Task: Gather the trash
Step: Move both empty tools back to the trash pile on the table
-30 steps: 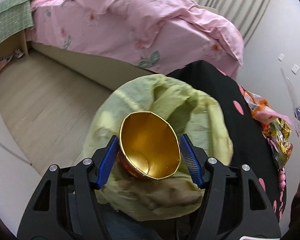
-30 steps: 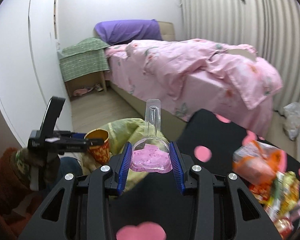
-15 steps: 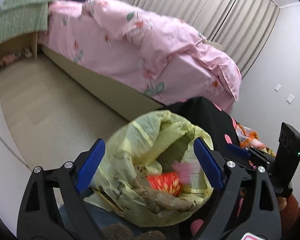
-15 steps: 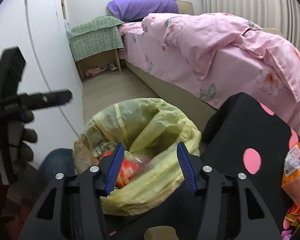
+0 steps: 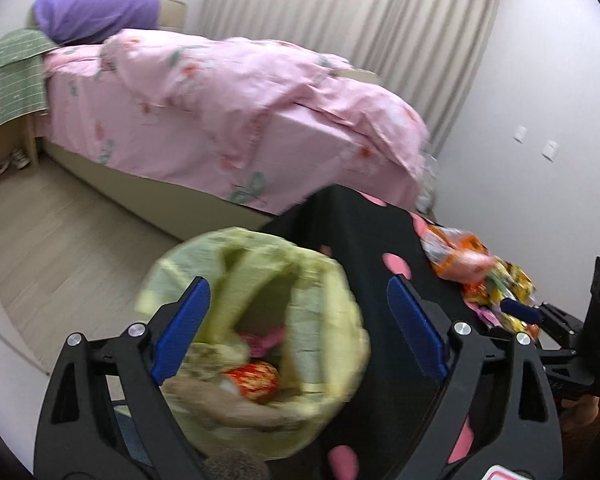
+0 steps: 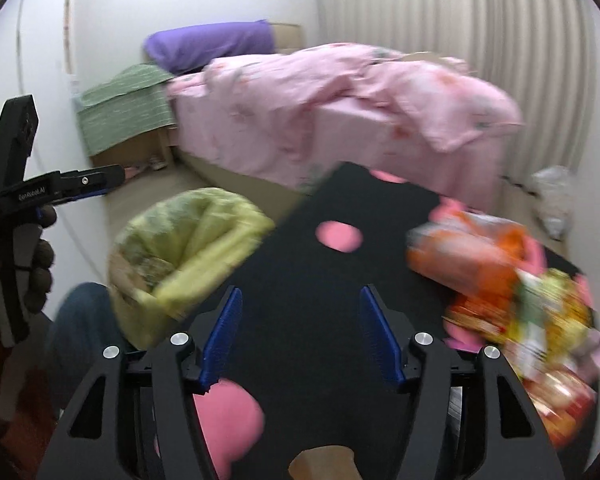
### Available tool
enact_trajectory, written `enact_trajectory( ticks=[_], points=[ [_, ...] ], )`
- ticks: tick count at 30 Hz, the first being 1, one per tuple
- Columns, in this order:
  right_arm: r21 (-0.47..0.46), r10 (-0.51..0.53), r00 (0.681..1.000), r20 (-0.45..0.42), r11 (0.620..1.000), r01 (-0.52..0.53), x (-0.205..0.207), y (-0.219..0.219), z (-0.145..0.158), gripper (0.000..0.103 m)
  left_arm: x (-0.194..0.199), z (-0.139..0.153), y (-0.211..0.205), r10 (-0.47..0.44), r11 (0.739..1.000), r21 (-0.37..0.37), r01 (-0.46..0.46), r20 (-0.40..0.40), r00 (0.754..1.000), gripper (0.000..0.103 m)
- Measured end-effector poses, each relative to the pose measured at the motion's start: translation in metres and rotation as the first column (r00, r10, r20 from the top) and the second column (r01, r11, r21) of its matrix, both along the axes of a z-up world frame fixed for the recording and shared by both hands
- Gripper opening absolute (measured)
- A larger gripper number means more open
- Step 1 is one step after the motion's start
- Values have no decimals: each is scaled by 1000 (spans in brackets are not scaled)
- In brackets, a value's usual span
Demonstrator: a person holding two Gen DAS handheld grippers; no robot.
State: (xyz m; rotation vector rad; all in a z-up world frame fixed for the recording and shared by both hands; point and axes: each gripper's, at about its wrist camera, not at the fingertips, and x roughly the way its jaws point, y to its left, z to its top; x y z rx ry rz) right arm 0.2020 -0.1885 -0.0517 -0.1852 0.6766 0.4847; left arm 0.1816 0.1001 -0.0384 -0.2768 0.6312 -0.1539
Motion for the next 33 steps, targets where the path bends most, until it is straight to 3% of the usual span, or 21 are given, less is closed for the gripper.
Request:
enact_trajectory(
  ticks=[6, 9, 12, 16, 20, 24, 25, 26, 29, 33],
  points=[
    [6, -167, 986, 24, 986, 167, -30, -78, 11, 58, 18, -6, -73, -178, 984, 4, 178, -12, 984, 86],
    [37, -235, 972, 10, 971, 235, -38, -112, 11, 58, 31, -14, -113, -268, 963, 11, 269, -49, 962, 86],
    [9, -318, 946, 63, 948, 319, -51, -136, 10, 58, 46, -23, -154, -350, 936, 10, 352, -84, 933, 86],
    [21, -403, 912, 82, 915, 403, -59, -169, 6, 58, 67, -24, -199, -419, 905, 39, 423, -76, 905, 86],
    [62, -467, 884, 34, 883, 465, -63, -195, -7, 58, 94, -21, -235, -468, 881, 43, 470, -61, 882, 86],
    [64, -485, 874, 16, 873, 483, -67, -202, -18, 58, 151, -28, -263, -398, 914, 24, 404, -124, 909, 84],
    [64, -487, 873, 12, 872, 485, -67, -203, -20, 58, 162, -33, -267, -375, 923, 24, 383, -155, 914, 80],
    [68, -488, 873, 1, 871, 487, -67, -205, -24, 58, 178, -41, -270, -346, 934, 11, 356, -203, 916, 69],
    [77, -489, 872, -28, 868, 490, -65, -208, -32, 58, 209, -65, -268, -305, 952, -74, 297, -311, 900, 66],
    [73, -477, 878, -38, 875, 479, -62, -205, -36, 58, 205, -73, -263, -299, 953, -57, 298, -334, 894, 46]
  ],
)
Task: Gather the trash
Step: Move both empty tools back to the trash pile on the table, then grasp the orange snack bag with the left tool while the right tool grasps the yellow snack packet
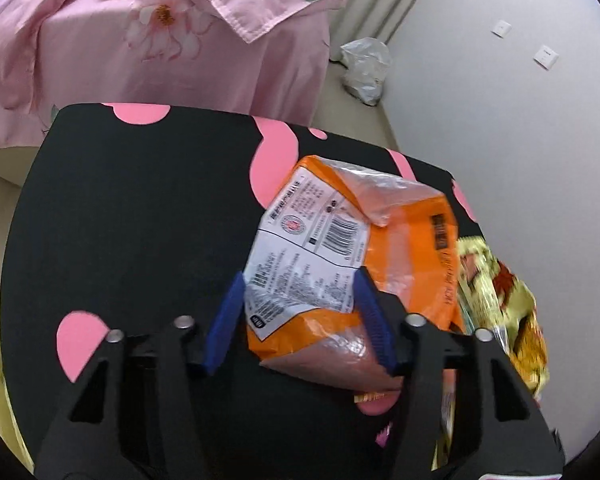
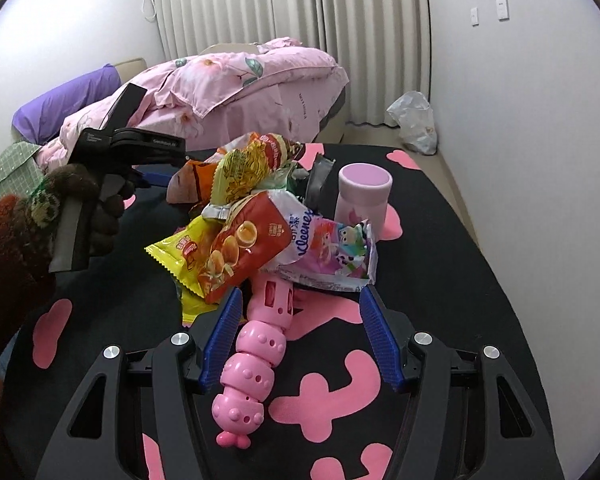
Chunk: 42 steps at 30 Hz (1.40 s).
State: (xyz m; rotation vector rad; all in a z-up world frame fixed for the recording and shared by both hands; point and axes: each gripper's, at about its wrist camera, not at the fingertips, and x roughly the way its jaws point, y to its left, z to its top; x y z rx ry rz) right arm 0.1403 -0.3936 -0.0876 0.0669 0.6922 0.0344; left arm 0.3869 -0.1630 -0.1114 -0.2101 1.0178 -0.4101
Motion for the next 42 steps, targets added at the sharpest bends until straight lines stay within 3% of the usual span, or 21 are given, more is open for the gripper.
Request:
enact_trajectory(
  ticks=[5, 14, 16, 19, 21, 23, 25, 27, 28, 34, 37, 40, 42],
  points=[
    [-7, 16, 1000, 5, 1000, -16, 9, 6, 2, 58, -36, 6, 18, -58, 998, -24, 58, -2, 998, 26],
    [-16, 71, 993, 90, 997, -70, 39, 24, 34, 58, -102, 34, 74, -47, 998, -31, 47, 20, 999, 25],
    [-21, 80, 992, 101, 997, -78, 60, 31, 40, 58, -109, 37, 81, -33, 999, -22, 34, 52, 998, 27],
    [-3, 78, 995, 65, 997, -78, 105, 41, 38, 54, -114, 37, 85, -19, 999, -44, 22, 67, 998, 42],
    [-21, 85, 996, 13, 996, -84, 124, 46, 31, 30, -114, 37, 85, -35, 997, -62, 39, 72, 997, 53],
    [31, 121, 993, -14, 992, -120, 131, 45, 27, 28, -118, 39, 81, -69, 995, -60, 77, 128, 989, 66],
    [18, 129, 992, 17, 991, -129, 119, 45, 32, 26, -119, 39, 79, -84, 994, -60, 95, 162, 983, 72],
    [-28, 125, 991, 53, 992, -123, 100, 47, 38, 26, -114, 35, 78, -82, 991, -90, 96, 152, 985, 89],
    [-37, 127, 989, 69, 991, -125, 89, 46, 41, 26, -112, 30, 75, -89, 990, -98, 103, 136, 987, 90],
    [-69, 116, 984, 134, 992, -107, 41, 34, 52, 26, -105, 20, 52, -61, 993, -96, 73, 128, 990, 90],
    [-79, 89, 986, 143, 994, -79, 28, 26, 51, 26, -91, 15, 36, -19, 998, -54, 25, 97, 995, 90],
    [-64, 73, 986, 147, 996, -64, 18, 19, 49, 25, -82, 3, 30, 22, 999, -24, -21, 37, 999, 83],
    [-46, 65, 986, 154, 997, -59, 12, 14, 47, 26, -85, 4, 30, 52, 999, 8, -52, 41, 998, 67]
  ],
)
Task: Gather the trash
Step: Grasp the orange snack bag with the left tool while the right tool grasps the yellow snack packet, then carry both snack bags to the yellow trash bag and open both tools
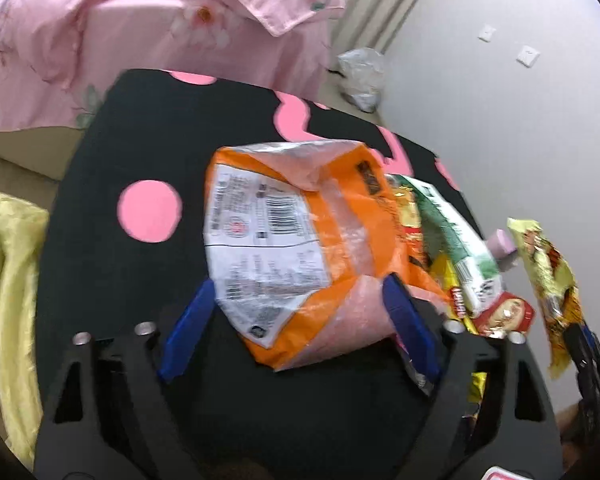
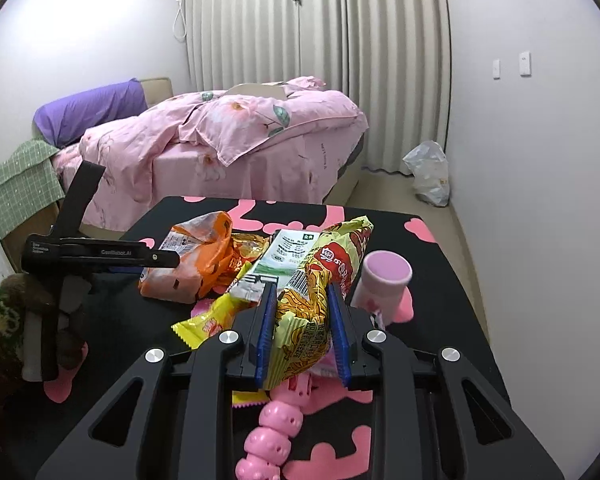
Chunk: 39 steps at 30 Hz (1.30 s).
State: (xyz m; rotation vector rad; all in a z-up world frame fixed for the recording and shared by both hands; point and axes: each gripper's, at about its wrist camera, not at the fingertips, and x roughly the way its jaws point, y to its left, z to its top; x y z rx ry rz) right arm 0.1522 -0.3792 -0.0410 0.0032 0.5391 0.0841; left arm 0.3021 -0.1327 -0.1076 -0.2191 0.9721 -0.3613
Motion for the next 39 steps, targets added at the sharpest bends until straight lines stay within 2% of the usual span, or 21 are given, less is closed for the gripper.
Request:
enact_trajectory(
  ticks=[2, 4, 7, 8, 11, 13, 15, 16, 19, 21, 22, 24, 28, 29, 30, 31, 33, 37, 39],
  points=[
    [16, -3, 1000, 0, 1000, 3, -2, -4, -3, 26, -3, 0, 5, 35, 999, 11, -35, -6, 999, 59],
    [39, -3, 1000, 0, 999, 3, -4, -7, -6, 26, -6, -1, 4, 34, 999, 27, -34, -4, 999, 57],
    [66, 2, 1000, 4, 998, -2, -6, -7, -9, 26, -14, 0, -7, -9, 994, 110, 7, 16, 1000, 46],
    [68, 5, 1000, 4, 998, -5, -6, -6, -10, 26, -15, -1, -8, -23, 994, 106, 22, 14, 1000, 41],
    [57, 18, 1000, 15, 998, -19, -9, -2, -7, 26, -24, 6, -3, -90, 995, 29, 90, -2, 996, 41],
    [38, 22, 999, 29, 999, -24, -13, -2, -4, 25, -34, 17, -1, -149, 989, 17, 149, 39, 988, 41],
    [27, 23, 999, 44, 999, -24, -18, -3, -1, 25, -45, 30, 5, -241, 970, -10, 243, 96, 966, 47],
    [31, 23, 998, 50, 999, -25, -20, -5, 0, 25, -46, 35, 7, -258, 965, -4, 261, 116, 959, 49],
    [50, 19, 998, 56, 999, -22, -22, -10, 1, 26, -43, 55, 9, -301, 954, 79, 291, 220, 928, 52],
    [58, 19, 999, 44, 998, -21, -21, -12, -1, 26, -28, 68, 1, -364, 930, 160, 330, 291, 884, 58],
    [62, 21, 999, 36, 998, -24, -19, -12, -3, 26, -19, 69, -3, -395, 917, 185, 354, 299, 868, 62],
    [76, 28, 999, 21, 997, -29, -18, -11, -5, 26, 13, 61, -19, -469, 877, 255, 407, 267, 842, 62],
    [57, 34, 999, -3, 998, -34, -17, -8, -8, 26, 58, 31, -43, -535, 822, 312, 476, 140, 833, 62],
    [52, 34, 999, -6, 998, -34, -16, -8, -8, 26, 63, 22, -47, -547, 810, 317, 494, 102, 831, 56],
    [51, 34, 999, -9, 998, -33, -16, -9, -8, 26, 66, 16, -50, -552, 800, 326, 505, 67, 831, 42],
    [52, 32, 999, -14, 998, -31, -15, -9, -8, 26, 68, 7, -54, -537, 791, 365, 490, 33, 843, 40],
    [56, 27, 999, -19, 998, -26, -12, -11, -9, 26, 62, 4, -49, -517, 810, 355, 467, 56, 854, 37],
    [60, 33, 999, -21, 998, -31, -9, -8, -11, 26, 29, 18, -20, -416, 887, 268, 375, 114, 902, 27],
    [56, 35, 999, -20, 998, -34, -6, -4, -10, 25, 13, 25, -9, -375, 906, 259, 334, 130, 918, 24]
  ],
)
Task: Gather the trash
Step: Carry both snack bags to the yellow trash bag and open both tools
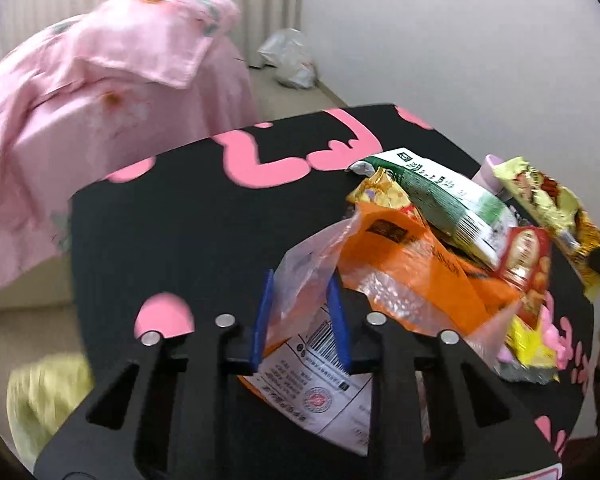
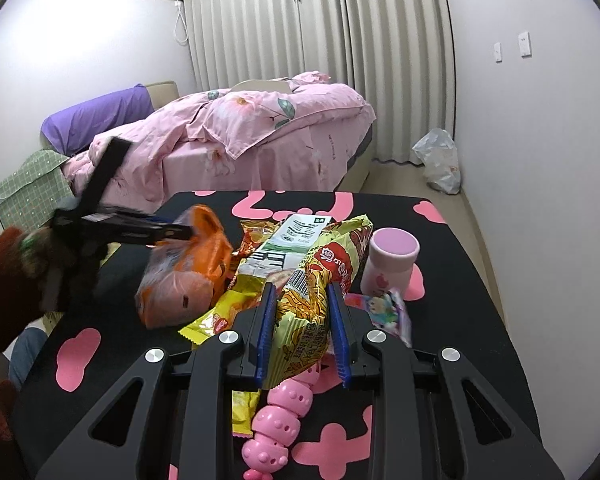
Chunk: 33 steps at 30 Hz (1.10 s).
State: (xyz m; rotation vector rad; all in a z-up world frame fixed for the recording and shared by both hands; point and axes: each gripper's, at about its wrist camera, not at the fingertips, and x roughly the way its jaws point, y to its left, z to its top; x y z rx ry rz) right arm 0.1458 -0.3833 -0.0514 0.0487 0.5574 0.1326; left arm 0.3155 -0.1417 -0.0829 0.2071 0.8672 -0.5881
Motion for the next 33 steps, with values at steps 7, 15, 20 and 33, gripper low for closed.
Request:
enact_trajectory(
  ticks=[7, 15, 20, 33],
  points=[
    [3, 14, 999, 34, 1000, -14, -5, 11, 13, 26, -56, 22, 55, 189, 978, -87, -190, -16, 982, 22],
    [-13, 68, 996, 56, 998, -68, -14, 40, 35, 26, -95, 34, 87, 277, 957, -93, -276, -4, 961, 22],
    [0, 111, 993, 47, 994, -111, -18, 60, 39, 26, -119, 44, 108, 307, 946, -116, -302, 27, 951, 22],
    [-50, 222, 973, 64, 974, -219, -30, 110, 60, 26, -137, 71, 183, 494, 868, -138, -478, 131, 860, 22]
  ],
)
